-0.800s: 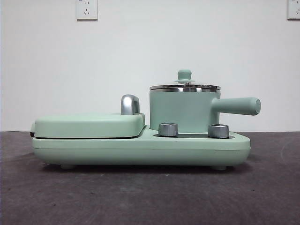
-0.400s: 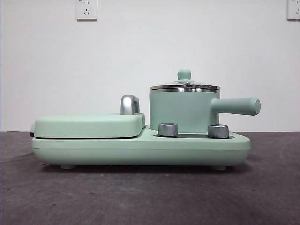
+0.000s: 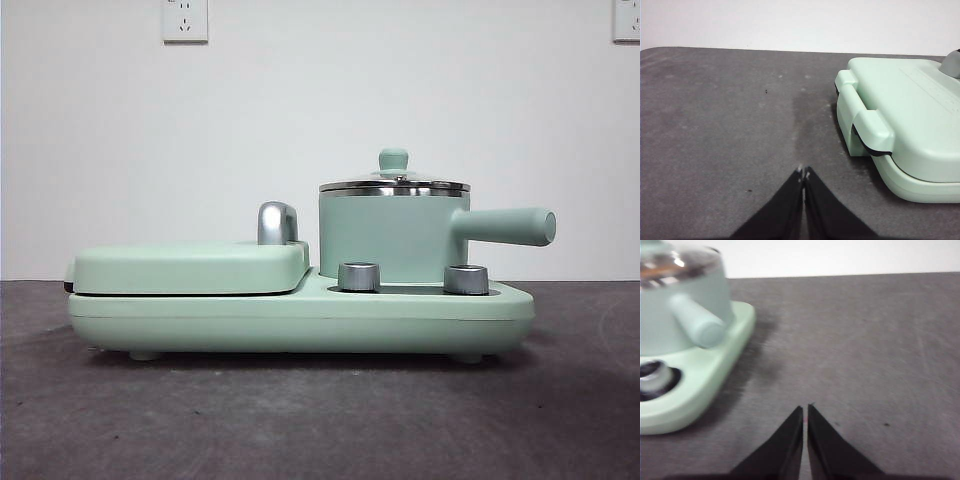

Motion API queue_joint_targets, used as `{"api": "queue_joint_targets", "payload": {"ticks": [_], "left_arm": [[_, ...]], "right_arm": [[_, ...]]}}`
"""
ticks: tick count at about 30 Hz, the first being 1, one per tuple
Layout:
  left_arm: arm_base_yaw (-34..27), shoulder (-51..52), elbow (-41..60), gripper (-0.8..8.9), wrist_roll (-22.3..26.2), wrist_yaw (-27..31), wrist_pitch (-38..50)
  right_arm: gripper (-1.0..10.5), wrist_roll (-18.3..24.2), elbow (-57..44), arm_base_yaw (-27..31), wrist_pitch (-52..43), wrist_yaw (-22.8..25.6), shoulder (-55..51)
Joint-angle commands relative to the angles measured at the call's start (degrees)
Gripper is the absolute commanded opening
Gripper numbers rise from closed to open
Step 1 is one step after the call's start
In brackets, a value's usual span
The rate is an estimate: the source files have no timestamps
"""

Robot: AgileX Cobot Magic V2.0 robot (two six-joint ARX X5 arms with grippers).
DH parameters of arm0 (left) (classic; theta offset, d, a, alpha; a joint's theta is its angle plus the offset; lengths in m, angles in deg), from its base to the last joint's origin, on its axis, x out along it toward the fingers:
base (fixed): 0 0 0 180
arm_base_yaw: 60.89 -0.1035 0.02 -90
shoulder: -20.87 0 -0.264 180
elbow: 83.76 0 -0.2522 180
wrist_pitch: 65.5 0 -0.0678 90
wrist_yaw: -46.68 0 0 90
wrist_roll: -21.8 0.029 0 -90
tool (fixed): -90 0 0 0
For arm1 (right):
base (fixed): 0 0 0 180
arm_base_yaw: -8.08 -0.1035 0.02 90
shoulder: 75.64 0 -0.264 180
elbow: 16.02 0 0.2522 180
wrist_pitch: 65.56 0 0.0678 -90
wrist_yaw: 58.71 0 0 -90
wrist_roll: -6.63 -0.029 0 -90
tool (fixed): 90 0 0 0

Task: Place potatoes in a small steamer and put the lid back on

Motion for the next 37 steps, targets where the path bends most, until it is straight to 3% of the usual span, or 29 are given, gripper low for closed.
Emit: {"api": "queue_joint_targets", "payload": {"ticks": [1, 8, 37], "left_arm": [[-0.1, 0.1, 1.1, 0.06, -0.2, 0.3, -0.4], [-0.1, 0.1, 1.1, 0.06, -0.2, 0.3, -0.5], [-0.1, 0.1, 1.1, 0.06, -0.2, 0.3, -0.5]], "right_arm": [[0.1, 1.0, -0.5, 1.7, 0.2, 0.2, -2.0], [0.1, 2.5, -0.5, 5.0, 0.5, -0.2, -2.0], [0.1, 3.7, -0.5, 5.1, -0.8, -1.5, -2.0]]}}
